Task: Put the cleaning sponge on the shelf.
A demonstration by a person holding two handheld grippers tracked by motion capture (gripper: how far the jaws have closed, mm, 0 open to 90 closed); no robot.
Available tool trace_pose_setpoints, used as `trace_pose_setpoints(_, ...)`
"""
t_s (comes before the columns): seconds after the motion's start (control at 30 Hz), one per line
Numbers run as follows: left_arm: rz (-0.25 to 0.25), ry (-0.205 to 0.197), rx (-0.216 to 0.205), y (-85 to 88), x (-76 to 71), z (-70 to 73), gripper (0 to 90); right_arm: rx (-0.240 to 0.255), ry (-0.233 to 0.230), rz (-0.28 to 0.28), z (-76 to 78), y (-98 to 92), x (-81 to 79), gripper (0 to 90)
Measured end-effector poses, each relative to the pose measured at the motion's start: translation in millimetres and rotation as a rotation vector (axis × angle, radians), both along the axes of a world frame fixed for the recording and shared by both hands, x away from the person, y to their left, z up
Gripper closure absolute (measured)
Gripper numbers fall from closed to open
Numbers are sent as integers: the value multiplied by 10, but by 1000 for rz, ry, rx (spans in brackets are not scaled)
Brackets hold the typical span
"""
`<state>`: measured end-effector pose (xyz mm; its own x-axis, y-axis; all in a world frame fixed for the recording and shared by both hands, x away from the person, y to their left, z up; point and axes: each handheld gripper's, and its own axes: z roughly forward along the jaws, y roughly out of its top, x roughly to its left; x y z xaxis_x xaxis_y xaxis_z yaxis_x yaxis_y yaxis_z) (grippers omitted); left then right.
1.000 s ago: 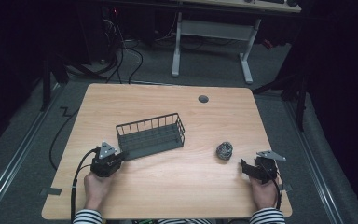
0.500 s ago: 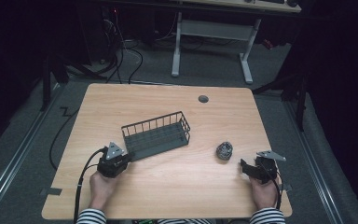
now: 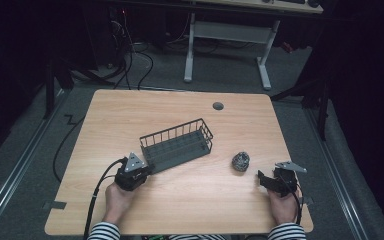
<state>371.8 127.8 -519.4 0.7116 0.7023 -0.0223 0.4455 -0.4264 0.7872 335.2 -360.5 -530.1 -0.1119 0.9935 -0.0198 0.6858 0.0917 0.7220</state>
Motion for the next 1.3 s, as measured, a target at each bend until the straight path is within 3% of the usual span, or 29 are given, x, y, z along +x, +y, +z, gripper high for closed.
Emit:
trace_pose_setpoints(0.27,-20,3,-11,-43,8,-5,866,2,1,0,1,3,-1,288)
trace_pose_setpoints(0.57,-9,-2,-7,-45,1,-4,844,0,-1,3,0,1,0,288)
trace_pose_setpoints(0.73,18,13,-16,3,-20,-14,631,-2,-1,4,0,-1,0,288)
trace_pose_setpoints(0.83,70,28,-29,109,-47,-46,488,-1,-1,4,0,-1,0,288)
trace_pose_setpoints(0.9,90,32,-23,166,-60,-66,449,2,1,0,1,3,-1,288)
trace_pose_setpoints(1.13,156,42,-4,333,-77,-119,376,0,1,2,1,1,-1,288)
trace_pose_setpoints(1.3,238,44,15,471,-66,-144,351,1,0,2,0,7,-3,287)
